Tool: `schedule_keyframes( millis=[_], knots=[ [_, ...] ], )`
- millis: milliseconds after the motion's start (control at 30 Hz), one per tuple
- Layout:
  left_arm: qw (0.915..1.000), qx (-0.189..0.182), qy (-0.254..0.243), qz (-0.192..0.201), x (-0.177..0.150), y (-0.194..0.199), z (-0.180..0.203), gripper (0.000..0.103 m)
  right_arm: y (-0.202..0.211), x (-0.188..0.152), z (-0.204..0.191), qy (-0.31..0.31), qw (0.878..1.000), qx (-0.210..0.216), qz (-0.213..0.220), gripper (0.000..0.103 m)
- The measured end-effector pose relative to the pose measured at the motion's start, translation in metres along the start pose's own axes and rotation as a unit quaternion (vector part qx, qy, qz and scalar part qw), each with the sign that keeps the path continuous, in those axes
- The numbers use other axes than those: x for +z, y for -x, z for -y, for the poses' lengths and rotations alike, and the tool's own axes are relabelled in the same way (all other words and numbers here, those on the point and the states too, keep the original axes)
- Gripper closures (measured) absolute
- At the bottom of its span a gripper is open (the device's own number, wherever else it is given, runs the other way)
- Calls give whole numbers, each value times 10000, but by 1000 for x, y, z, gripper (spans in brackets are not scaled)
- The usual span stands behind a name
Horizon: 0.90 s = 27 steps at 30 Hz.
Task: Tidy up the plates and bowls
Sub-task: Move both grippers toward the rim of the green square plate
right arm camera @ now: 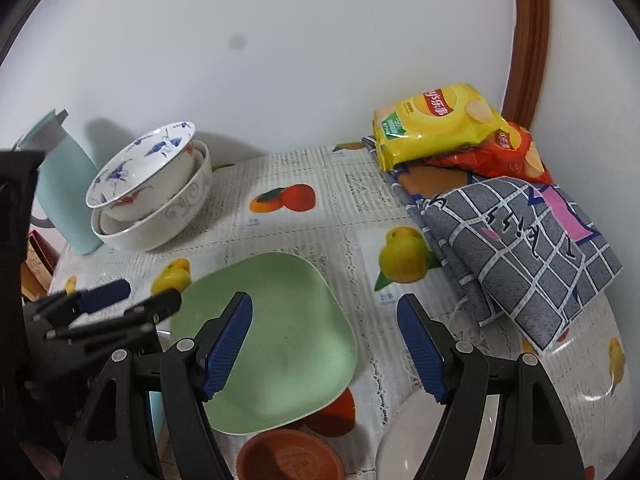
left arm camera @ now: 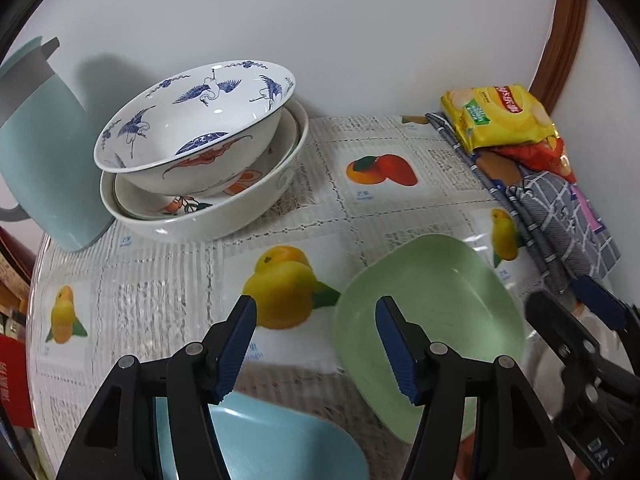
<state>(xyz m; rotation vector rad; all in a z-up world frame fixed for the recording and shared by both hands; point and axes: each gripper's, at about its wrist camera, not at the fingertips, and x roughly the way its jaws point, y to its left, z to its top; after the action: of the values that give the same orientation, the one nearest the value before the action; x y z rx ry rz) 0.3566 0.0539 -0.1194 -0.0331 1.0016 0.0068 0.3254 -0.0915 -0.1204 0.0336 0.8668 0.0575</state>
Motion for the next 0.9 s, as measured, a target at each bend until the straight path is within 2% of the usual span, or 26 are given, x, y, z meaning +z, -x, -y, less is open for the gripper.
schedule_keyframes(
  millis=[167, 300, 433, 533, 633, 733, 900],
  knots=[
    [9998, -10, -26, -176, 0, -13, -1, 43, -11, -7, -4, 103, 9999, -101, -80, 30],
    [9997, -31, -121, -229, -1, -19, 3, 43, -24, -12, -10, 317, 9987, -267, -292, 48],
    [9993, -172, -104, -308, -2, -23, 6, 44, -32, -16, -8, 284, 9982, -336, -403, 49],
    [9990, -283, -84, -338, -2, -24, 7, 50, -33, -18, -6, 310, 9976, -452, -426, 53],
    [9977, -469, -25, -493, -3, -28, 8, 64, -31, -19, -4, 370, 9970, -584, -358, 53],
    [9976, -431, -51, -537, -4, -31, 10, 67, -36, -19, -2, 363, 9962, -647, -459, 59],
    [9971, -441, -44, -624, -6, -34, 12, 68, -40, -20, -2, 371, 9955, -681, -544, 59]
  ],
)
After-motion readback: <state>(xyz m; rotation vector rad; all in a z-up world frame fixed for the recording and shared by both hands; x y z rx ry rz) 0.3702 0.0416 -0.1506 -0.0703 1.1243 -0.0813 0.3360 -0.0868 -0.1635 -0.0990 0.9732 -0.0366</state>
